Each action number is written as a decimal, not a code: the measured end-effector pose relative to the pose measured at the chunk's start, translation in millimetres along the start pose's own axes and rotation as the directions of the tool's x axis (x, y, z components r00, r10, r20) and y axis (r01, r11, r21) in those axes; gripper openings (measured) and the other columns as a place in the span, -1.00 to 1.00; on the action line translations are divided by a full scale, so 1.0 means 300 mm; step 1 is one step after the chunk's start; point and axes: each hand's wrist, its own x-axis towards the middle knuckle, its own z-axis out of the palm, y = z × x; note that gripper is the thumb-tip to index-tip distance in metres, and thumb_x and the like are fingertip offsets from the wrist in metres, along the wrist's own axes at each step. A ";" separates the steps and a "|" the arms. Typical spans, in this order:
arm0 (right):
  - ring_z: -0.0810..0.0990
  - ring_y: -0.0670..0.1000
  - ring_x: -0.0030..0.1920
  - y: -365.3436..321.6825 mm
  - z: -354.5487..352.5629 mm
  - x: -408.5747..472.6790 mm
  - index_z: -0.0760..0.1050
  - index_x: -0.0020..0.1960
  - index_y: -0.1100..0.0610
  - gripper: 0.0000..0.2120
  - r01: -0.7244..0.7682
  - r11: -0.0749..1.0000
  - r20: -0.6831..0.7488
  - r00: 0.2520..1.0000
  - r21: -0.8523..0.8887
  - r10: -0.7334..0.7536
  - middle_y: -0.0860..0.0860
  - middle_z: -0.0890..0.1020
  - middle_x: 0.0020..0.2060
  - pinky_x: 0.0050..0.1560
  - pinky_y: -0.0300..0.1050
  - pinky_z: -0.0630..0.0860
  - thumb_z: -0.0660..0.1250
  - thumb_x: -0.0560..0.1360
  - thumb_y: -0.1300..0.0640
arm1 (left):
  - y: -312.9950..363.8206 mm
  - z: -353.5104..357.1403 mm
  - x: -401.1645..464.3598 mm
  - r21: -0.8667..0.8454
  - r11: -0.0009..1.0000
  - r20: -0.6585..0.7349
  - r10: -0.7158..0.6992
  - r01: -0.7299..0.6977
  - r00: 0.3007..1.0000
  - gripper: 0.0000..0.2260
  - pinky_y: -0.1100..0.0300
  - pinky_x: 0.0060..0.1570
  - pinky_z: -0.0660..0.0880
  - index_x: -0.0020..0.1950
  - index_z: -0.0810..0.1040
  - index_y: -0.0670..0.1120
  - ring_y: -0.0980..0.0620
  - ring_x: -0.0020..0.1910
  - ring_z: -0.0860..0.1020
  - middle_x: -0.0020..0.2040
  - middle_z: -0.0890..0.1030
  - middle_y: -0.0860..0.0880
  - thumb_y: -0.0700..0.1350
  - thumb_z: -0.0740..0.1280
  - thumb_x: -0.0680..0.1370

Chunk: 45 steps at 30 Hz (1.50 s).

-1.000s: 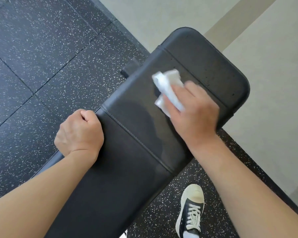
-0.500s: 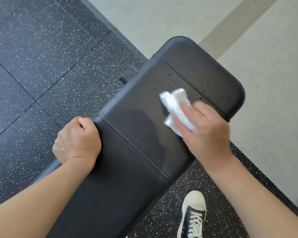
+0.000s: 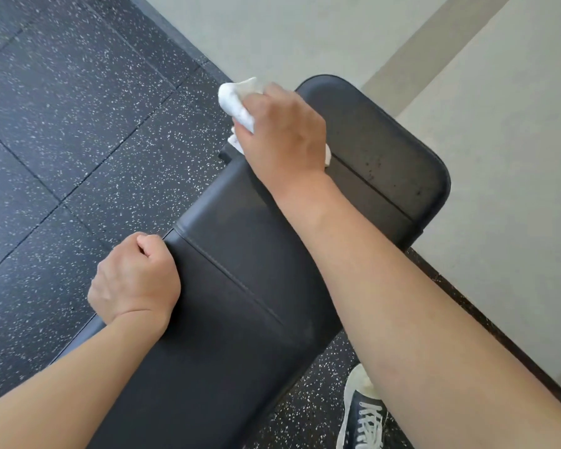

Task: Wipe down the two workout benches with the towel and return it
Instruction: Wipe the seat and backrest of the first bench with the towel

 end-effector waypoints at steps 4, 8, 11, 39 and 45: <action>0.57 0.01 0.12 -0.014 0.011 -0.026 0.59 0.20 -0.03 -0.77 0.045 0.998 0.111 0.993 -0.039 -0.040 -0.08 0.60 0.10 -0.13 -0.15 0.41 0.33 0.58 -0.03 | 0.007 -0.006 -0.004 0.008 1.000 0.002 0.003 -0.003 1.000 -0.64 -0.01 -0.19 0.30 -0.30 0.40 -0.11 -0.25 -0.26 0.41 -0.38 0.38 -0.07 0.02 -0.03 0.55; 0.56 0.07 -0.14 0.024 -0.064 -0.280 0.66 0.21 0.04 -0.65 0.217 0.972 0.052 0.974 0.086 -0.222 -0.01 0.59 -0.14 -0.27 -0.06 0.41 0.47 0.48 -0.08 | 0.002 -0.004 0.000 0.010 1.000 0.021 -0.004 0.004 1.000 -0.65 -0.01 -0.18 0.29 -0.27 0.45 -0.09 -0.24 -0.26 0.40 -0.37 0.38 -0.06 0.00 -0.02 0.56; 0.49 0.07 -0.25 0.133 -0.115 -0.439 0.70 0.12 0.08 -0.76 0.387 0.915 0.007 0.921 0.115 -0.390 0.01 0.53 -0.24 -0.33 -0.02 0.46 0.40 0.60 -0.05 | 0.004 -0.004 0.000 0.012 1.000 0.026 -0.011 0.011 1.000 -0.66 -0.01 -0.19 0.29 -0.28 0.42 -0.10 -0.23 -0.26 0.39 -0.37 0.37 -0.06 0.00 -0.02 0.55; 0.51 0.11 -0.27 0.269 -0.149 -0.383 0.69 0.12 0.09 -0.80 0.156 0.987 -0.082 0.984 -0.027 -0.158 0.04 0.51 -0.26 -0.35 -0.03 0.40 0.41 0.58 0.02 | 0.002 -0.002 0.001 0.012 1.000 -0.004 -0.010 0.010 1.000 -0.64 -0.03 -0.17 0.30 -0.30 0.42 -0.10 -0.25 -0.25 0.40 -0.40 0.31 -0.04 0.04 -0.03 0.51; 0.61 0.12 -0.09 -0.070 -0.028 -0.213 0.65 0.03 0.04 -0.75 -0.002 0.995 -0.010 1.000 0.104 0.003 0.03 0.64 -0.07 -0.28 -0.03 0.42 0.52 0.41 -0.04 | 0.007 -0.006 -0.005 -0.005 1.000 -0.014 0.000 0.000 1.000 -0.64 -0.01 -0.18 0.28 -0.33 0.40 -0.11 -0.22 -0.31 0.38 -0.39 0.36 -0.07 0.03 -0.04 0.52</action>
